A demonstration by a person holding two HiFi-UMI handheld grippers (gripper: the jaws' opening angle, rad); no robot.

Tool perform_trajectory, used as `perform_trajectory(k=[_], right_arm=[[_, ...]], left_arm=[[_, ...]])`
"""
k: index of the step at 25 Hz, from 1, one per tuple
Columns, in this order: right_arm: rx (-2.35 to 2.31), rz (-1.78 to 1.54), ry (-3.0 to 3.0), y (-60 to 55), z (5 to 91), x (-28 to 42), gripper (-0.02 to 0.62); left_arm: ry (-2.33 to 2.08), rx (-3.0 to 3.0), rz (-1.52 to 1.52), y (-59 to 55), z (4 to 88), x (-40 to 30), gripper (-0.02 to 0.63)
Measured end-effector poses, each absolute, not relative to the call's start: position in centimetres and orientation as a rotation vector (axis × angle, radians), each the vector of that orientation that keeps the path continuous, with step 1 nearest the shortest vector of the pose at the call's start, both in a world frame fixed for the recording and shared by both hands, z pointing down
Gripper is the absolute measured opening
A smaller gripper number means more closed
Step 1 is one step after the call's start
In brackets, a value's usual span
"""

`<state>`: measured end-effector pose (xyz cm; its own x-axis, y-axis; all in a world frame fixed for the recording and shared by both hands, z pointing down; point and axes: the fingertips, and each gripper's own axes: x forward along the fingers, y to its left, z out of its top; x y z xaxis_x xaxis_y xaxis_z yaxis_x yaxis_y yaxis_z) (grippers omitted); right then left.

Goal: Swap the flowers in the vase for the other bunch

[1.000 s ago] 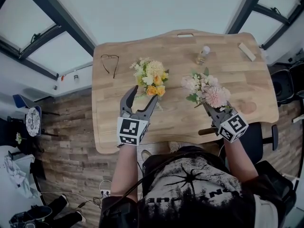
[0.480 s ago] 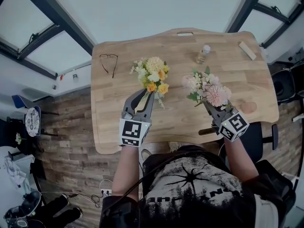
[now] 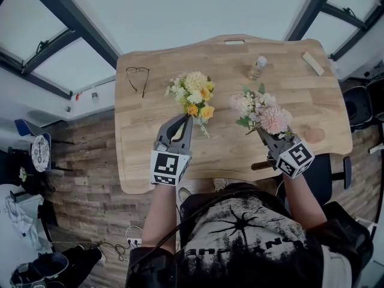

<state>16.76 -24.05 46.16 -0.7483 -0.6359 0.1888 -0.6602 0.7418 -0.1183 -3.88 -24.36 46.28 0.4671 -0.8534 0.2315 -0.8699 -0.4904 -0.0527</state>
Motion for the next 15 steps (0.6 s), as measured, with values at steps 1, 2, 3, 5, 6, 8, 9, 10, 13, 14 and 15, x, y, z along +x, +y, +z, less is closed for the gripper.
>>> perform_trajectory(k=[1,2,3,5,6,8,9,10,13,14,15], right_arm=[[1.050,0.268,-2.804,-24.1,46.1,16.7,0.034],[1.050,0.267,-2.804,-24.1,46.1,16.7,0.034],[1.051,0.266,-2.805,-24.1,46.1,16.7,0.034],[1.052,0.266,-2.804,-24.0,46.1,16.7,0.034],[1.053,0.265,-2.804,-24.0,46.1,16.8,0.034],[1.057,0.262,-2.804,-23.9,46.1,16.9,0.034],[1.059,0.260,-2.805,-23.9,46.1,16.9,0.034],[1.061,0.259,-2.806,-23.9,46.1,17.0,0.034],[1.067,0.256,-2.803,-23.7,46.1,17.2,0.034],[1.071,0.256,-2.803,-23.7,46.1,17.3,0.034],[1.074,0.256,-2.802,-23.7,46.1,17.4,0.034]], left_arm=[[-1.554,2.631,0.345,-24.5,46.1,-4.0,0.017],[-1.562,2.632,0.339,-24.6,45.9,-4.1,0.017],[-1.571,2.635,0.330,-24.6,45.7,-4.3,0.017],[-1.593,2.644,0.303,-24.9,45.0,-4.4,0.017],[-1.602,2.649,0.293,-25.0,44.7,-4.5,0.017],[-1.620,2.660,0.284,-25.4,44.2,-4.6,0.015],[-1.629,2.667,0.282,-25.6,43.9,-4.6,0.017],[-1.636,2.672,0.283,-25.7,43.7,-4.7,0.017],[-1.644,2.688,0.285,-26.1,42.8,-4.5,0.015],[-1.650,2.700,0.273,-26.3,42.2,-4.4,0.015],[-1.658,2.712,0.259,-26.5,41.7,-4.3,0.015]])
